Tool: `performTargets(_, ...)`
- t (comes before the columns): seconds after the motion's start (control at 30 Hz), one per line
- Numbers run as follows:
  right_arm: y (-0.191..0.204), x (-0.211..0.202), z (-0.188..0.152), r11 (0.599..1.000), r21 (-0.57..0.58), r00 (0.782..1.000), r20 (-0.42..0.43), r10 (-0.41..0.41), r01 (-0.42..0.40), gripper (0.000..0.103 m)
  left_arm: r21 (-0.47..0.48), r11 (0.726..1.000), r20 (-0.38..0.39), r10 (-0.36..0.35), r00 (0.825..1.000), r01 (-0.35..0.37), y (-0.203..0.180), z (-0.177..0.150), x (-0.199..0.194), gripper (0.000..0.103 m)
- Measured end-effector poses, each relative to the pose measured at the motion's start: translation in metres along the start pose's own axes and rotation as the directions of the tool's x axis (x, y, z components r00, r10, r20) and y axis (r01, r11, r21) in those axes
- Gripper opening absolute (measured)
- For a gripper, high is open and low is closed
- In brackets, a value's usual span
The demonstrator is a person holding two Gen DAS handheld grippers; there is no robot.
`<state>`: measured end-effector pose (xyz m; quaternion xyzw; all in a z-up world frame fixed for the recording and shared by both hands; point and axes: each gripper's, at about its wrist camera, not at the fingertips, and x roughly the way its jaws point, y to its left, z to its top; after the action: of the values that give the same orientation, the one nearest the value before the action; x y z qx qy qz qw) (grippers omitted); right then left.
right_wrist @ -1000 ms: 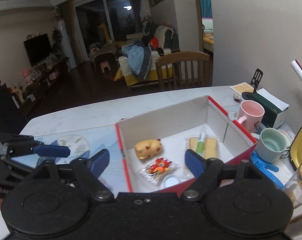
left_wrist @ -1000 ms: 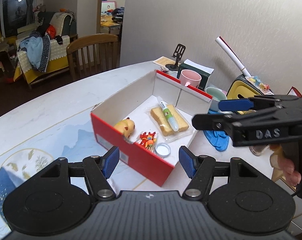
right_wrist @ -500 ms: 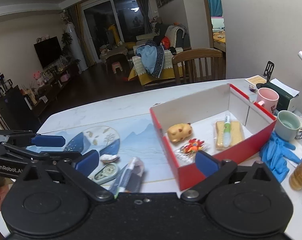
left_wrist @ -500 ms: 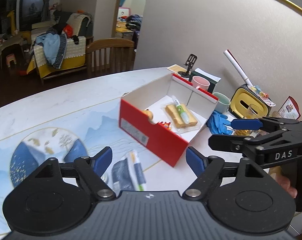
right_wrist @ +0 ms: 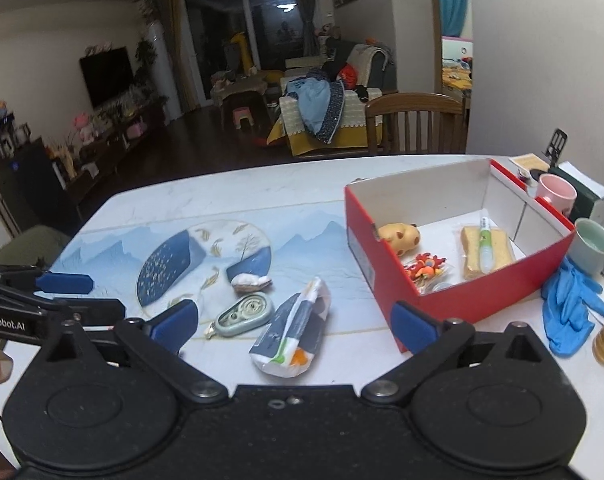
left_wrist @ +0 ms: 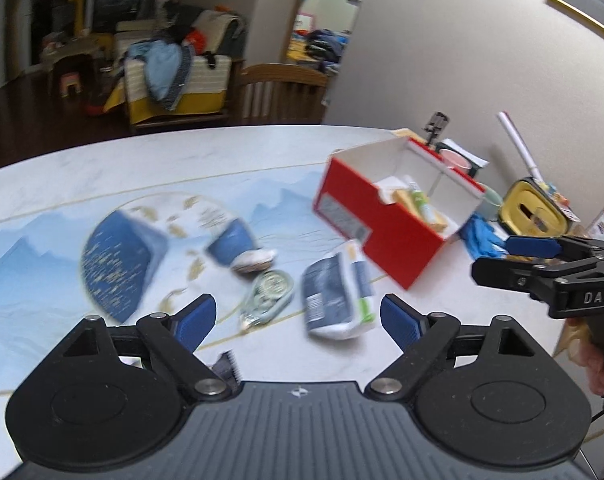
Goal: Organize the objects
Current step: 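Withdraw both tools from the box back over the table items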
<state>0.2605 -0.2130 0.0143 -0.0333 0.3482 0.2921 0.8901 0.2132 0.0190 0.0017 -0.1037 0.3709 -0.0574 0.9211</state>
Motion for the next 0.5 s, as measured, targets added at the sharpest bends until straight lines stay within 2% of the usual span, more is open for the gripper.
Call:
performTargets(0.13,0.013,0.007,-0.004,1.0,-0.025,1.0,-0.017,-0.005,0.004,0.102,-0.037,0.999,0.005,0.036,0.999,-0.036,0.022,-0.014,-0.006,0.094)
performTargets(0.2,0.018,0.012,-0.005,1.0,-0.026,1.0,-0.029,-0.006,0.005,0.102,-0.053,0.997,0.006,0.056,0.998,-0.055,0.033,-0.023,-0.009,0.102)
performTargets(0.4,0.028,0.033,-0.011,0.999,-0.045,0.997,-0.065,-0.029,0.026,0.102,-0.112,0.99,-0.011,0.089,0.996,-0.09,0.066,-0.042,-0.011,0.102)
performTargets(0.5,0.03,0.042,-0.014,0.999,-0.042,0.996,-0.081,-0.034,0.031,0.102,-0.113,0.986,-0.022,0.121,0.992,-0.123,0.078,-0.051,-0.009,0.102)
